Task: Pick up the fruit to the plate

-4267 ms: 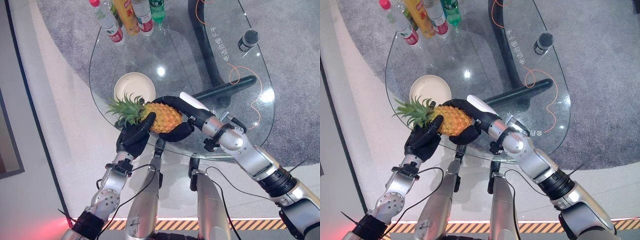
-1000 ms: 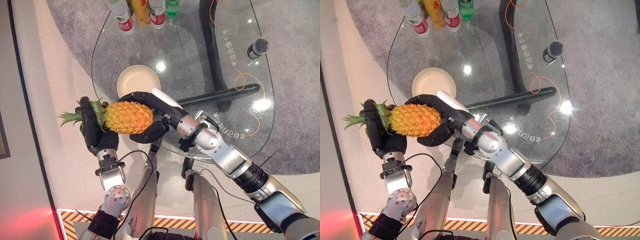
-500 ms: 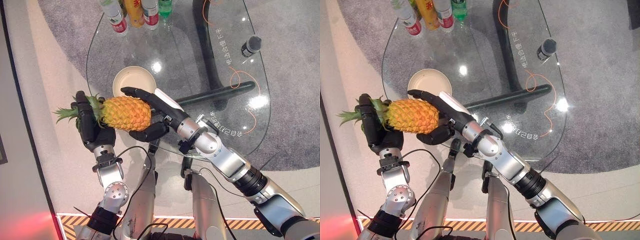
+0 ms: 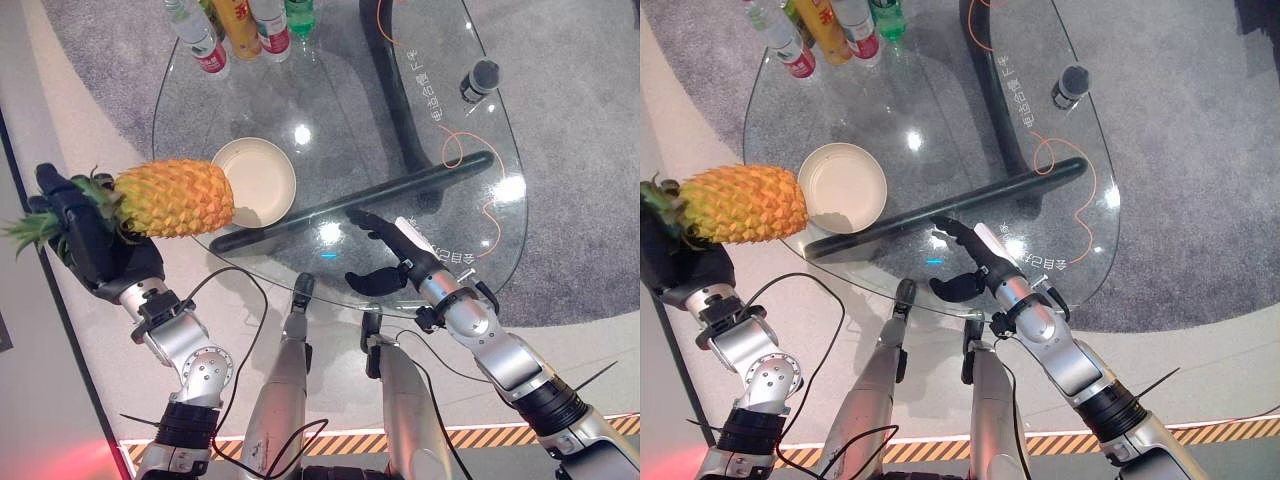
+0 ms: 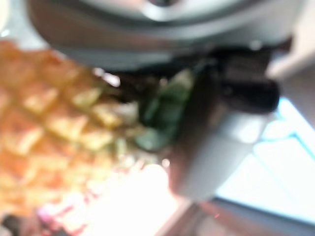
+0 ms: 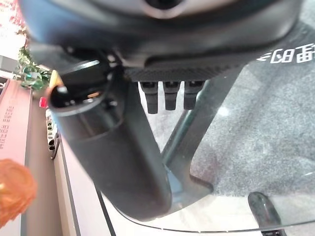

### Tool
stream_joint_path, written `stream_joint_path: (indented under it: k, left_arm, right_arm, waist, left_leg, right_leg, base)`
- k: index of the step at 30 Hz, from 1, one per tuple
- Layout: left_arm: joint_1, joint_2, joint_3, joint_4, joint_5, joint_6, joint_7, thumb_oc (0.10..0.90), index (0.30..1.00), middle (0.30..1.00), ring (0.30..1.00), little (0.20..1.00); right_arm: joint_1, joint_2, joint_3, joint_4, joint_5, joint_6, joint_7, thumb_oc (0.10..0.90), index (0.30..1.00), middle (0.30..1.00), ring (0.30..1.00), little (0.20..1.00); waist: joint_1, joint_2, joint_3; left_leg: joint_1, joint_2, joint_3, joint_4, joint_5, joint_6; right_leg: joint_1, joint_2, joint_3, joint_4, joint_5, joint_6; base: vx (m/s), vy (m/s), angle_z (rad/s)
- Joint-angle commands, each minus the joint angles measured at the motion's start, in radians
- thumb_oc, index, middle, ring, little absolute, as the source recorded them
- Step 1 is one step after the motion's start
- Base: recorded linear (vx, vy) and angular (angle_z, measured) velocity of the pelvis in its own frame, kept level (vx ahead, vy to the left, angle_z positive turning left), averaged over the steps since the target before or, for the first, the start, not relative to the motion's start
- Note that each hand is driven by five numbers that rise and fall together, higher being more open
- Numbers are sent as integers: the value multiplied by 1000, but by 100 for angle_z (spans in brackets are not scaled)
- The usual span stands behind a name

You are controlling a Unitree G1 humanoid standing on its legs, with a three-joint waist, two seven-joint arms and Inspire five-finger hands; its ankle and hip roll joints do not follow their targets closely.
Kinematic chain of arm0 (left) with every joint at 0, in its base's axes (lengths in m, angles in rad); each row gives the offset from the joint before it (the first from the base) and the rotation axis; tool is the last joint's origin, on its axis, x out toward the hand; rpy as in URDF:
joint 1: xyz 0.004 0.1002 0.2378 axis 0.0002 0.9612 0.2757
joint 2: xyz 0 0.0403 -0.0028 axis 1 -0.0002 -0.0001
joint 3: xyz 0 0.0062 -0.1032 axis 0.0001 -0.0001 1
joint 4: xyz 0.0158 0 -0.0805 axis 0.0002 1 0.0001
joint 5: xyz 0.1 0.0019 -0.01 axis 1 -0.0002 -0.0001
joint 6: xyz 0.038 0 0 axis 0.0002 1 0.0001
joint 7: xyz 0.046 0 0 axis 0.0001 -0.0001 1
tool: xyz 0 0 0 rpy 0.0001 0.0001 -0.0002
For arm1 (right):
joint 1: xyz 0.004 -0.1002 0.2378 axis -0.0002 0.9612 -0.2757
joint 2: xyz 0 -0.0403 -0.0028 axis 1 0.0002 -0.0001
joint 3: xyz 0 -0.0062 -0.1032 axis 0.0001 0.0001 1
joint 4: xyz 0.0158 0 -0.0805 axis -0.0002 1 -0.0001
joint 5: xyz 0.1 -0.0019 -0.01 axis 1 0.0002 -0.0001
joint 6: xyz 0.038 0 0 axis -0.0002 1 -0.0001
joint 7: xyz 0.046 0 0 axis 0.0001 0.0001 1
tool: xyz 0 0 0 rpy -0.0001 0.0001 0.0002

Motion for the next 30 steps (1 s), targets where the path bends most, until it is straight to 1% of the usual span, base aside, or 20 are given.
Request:
stream_joint_path:
  k: [1, 4, 7, 10, 14, 16, 21, 26, 27, 30]
  left_arm:
    - [-94, 73, 48, -76, 390, -93, 165, 100, 300, 300, 300, 200]
    - [-121, 90, 55, -45, 557, -99, 304, 100, 300, 300, 300, 200]
    - [-162, 105, 51, -20, 689, -84, 420, 100, 300, 300, 300, 200]
    - [-201, 111, 45, 6, 786, -61, 505, 100, 300, 300, 300, 200]
    - [-241, 114, 36, 56, 891, -48, 611, 100, 300, 300, 300, 200]
    - [-269, 119, 30, 93, 957, -33, 685, 100, 300, 300, 300, 200]
    - [-321, 124, 26, 178, 1047, -15, 773, 100, 300, 300, 300, 200]
    - [-364, 138, 20, 248, 1122, 1, 853, 100, 300, 300, 300, 200]
    - [-369, 143, 18, 266, 1138, 7, 869, 100, 300, 300, 300, 200]
    - [-411, 162, 10, 312, 1193, 32, 912, 100, 300, 300, 300, 200]
  right_arm:
    - [-69, 24, -12, -78, 9, -48, 13, 800, 900, 900, 900, 900]
    - [-71, 15, -1, -62, 17, -31, 22, 800, 900, 900, 900, 900]
    - [-82, 5, 10, -44, 27, -21, 26, 800, 900, 900, 900, 900]
    - [-96, 0, 19, -31, 32, -12, 29, 800, 900, 900, 900, 900]
    - [-118, 1, 34, -14, 39, -5, 39, 800, 900, 900, 900, 900]
    - [-133, 4, 45, -6, 45, 7, 40, 800, 900, 900, 900, 900]
    - [-158, 5, 61, 14, 55, 26, 45, 800, 900, 900, 900, 900]
    - [-179, 2, 73, 42, 57, 28, 50, 800, 900, 900, 900, 900]
    - [-180, 0, 78, 43, 60, 31, 50, 800, 900, 900, 900, 900]
    - [-205, -10, 83, 44, 67, 44, 55, 800, 900, 900, 900, 900]
  waist:
    - [-19, -11, -23]
    - [-27, -5, -23]
    - [-36, -2, -23]
    - [-45, 1, -23]
    - [-54, 3, -23]
    - [-60, 4, -23]
    - [-71, 2, -23]
    - [-78, 3, -23]
    - [-79, 3, -23]
    - [-86, 1, -23]
  left_leg:
    - [21, -103, 42, 144, -184, 73]
    - [12, -103, 50, 150, -182, 69]
    - [-3, -100, 60, 158, -179, 64]
    - [-18, -98, 67, 162, -176, 60]
    - [-39, -97, 75, 171, -174, 57]
    - [-53, -96, 81, 177, -173, 55]
    - [-83, -92, 92, 188, -173, 51]
    - [-113, -91, 99, 197, -171, 48]
    - [-111, -90, 101, 201, -180, 48]
    - [-146, -88, 107, 204, -170, 43]
  right_leg:
    - [34, 25, -32, -182, 127, 52]
    - [23, 27, -25, -176, 125, 50]
    - [8, 27, -19, -169, 124, 48]
    - [-8, 28, -12, -166, 124, 48]
    - [-31, 31, -3, -161, 126, 47]
    - [-45, 32, 2, -159, 128, 47]
    - [-77, 33, 8, -152, 132, 45]
    - [-111, 36, 9, -144, 135, 44]
    - [-111, 38, 8, -138, 126, 44]
    - [-146, 39, 6, -138, 137, 41]
  base:
    - [6, 47, -8]
    - [8, 60, -7]
    - [4, 56, -9]
    - [3, 58, -2]
    - [5, 57, -7]
    - [4, 63, -12]
    - [4, 60, -2]
    - [3, 63, -2]
    - [7, 56, -6]
    - [-21, 87, -6]
